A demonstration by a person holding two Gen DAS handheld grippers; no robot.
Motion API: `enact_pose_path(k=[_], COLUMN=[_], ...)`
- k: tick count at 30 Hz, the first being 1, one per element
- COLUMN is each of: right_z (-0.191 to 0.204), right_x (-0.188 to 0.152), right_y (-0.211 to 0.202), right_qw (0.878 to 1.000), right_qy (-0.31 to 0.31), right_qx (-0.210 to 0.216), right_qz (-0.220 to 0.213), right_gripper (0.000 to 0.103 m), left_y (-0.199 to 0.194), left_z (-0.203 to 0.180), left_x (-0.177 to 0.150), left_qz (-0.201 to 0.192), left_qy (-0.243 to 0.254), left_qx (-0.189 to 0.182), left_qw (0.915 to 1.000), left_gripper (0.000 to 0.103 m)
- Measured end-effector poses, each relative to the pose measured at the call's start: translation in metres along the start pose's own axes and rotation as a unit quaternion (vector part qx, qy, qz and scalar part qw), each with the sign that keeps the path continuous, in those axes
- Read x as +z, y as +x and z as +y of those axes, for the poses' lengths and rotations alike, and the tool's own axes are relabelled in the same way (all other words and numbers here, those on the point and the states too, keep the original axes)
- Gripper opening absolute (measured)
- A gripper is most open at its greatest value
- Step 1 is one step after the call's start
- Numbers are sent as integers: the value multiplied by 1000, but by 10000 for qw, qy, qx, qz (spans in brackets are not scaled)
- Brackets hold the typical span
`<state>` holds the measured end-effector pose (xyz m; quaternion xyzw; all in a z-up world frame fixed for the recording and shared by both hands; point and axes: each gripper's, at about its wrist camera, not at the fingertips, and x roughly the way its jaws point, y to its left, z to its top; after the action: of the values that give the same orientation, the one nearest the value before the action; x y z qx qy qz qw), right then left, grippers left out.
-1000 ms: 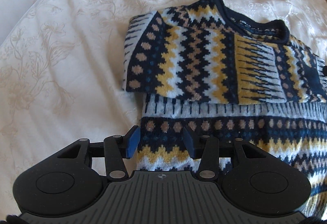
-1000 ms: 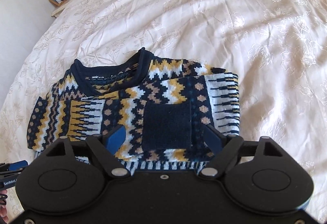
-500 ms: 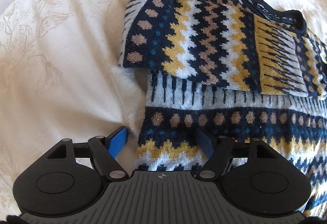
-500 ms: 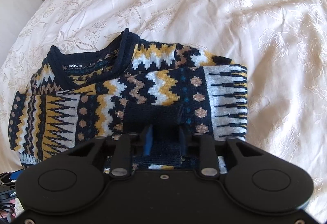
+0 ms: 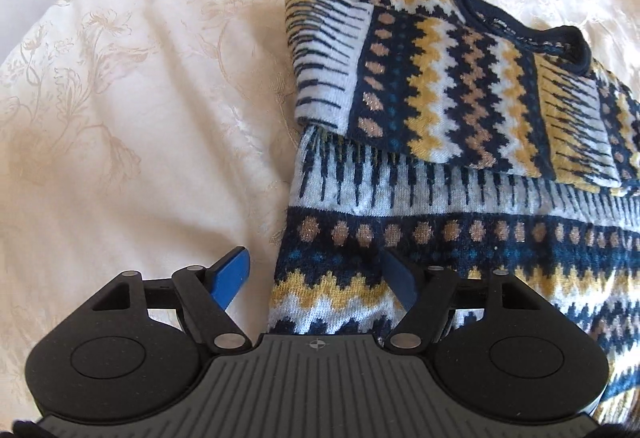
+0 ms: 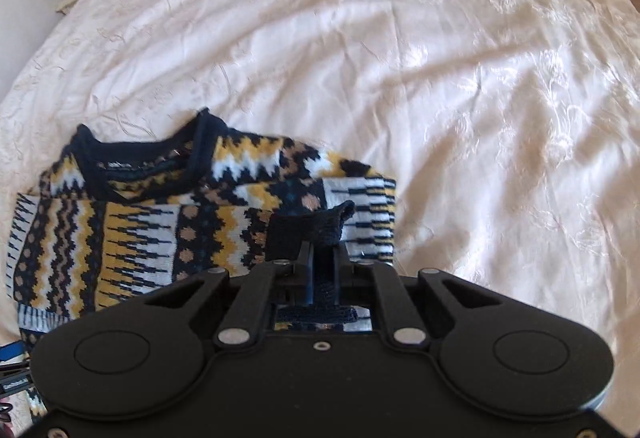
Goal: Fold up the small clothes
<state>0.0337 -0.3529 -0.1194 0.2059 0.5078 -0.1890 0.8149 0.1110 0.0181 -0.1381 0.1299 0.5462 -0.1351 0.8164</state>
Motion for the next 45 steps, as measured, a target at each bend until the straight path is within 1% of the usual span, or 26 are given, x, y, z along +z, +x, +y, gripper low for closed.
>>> enact_pose_path(k=[3,5,7,10,13,16,18,20,22,23,24,25,26,27,30,32,33,35,37,40,45], right_z=[5,9,10,9,7,6,5,5,3,1,0,-2,-3,-6,-13,-16,-17,-18,-18,-15,-4], right_x=[-7,-9,-11,-12,-11,-11,-10,-10,-10,-10,-11,-11,-11,-12,-12,-12,-12,-13,-14,-13,-9], right_y=[3,5,6,10,12,14,16,19,22,23,24,25,26,26,27,28,28,29,28,24,6], right_qw=[9999,9997,9994,9992,9992,9991,9990,9987,9985,9984,9982,9979,9974,9973,9970,9966,9964,9962,9960,9959,9951], right_qy=[-126,-207,-265,-231,-170,-143,-127,-115,-84,-66,-50,-45,-39,-13,88,103,118,151,191,209,337], right_qx=[-50,-112,-194,-276,-308,-336,-359,-421,-456,-460,-498,-567,-638,-668,-694,-747,-764,-776,-784,-811,-924], right_qz=[20,53,84,148,186,225,250,273,304,312,319,320,321,314,327,337,347,374,381,336,59], right_gripper=[17,18,19,23,25,26,27,33,39,42,45,53,60,62,73,82,85,95,102,102,102], left_y=[-27,-39,-43,-34,-11,17,32,45,51,53,55,58,60,62,69,74,75,77,78,78,76], left_z=[-6,-14,-22,-31,-37,-35,-30,-22,-14,-12,-10,-7,-5,-3,-1,1,2,3,1,2,3], left_x=[10,22,38,66,84,94,96,94,91,90,89,88,87,86,87,88,87,87,91,92,91], left_qz=[-306,-511,-659,-697,-512,-115,166,371,424,446,464,484,501,515,560,575,576,574,575,580,584], left_qy=[181,362,501,449,364,319,203,-18,-179,-214,-226,-230,-238,-247,-266,-271,-271,-275,-282,-303,-312], left_qx=[-76,-50,-2,39,193,356,392,368,356,374,384,382,349,340,287,271,269,264,251,228,232], left_qw=[9993,9980,9966,9965,9978,9988,9989,9986,9983,9981,9979,9978,9978,9978,9977,9976,9976,9976,9976,9976,9975], left_gripper=[72,72,72,73,73,73,73,76,89,92,98,100,101,103,103,103,103,103,103,103,103])
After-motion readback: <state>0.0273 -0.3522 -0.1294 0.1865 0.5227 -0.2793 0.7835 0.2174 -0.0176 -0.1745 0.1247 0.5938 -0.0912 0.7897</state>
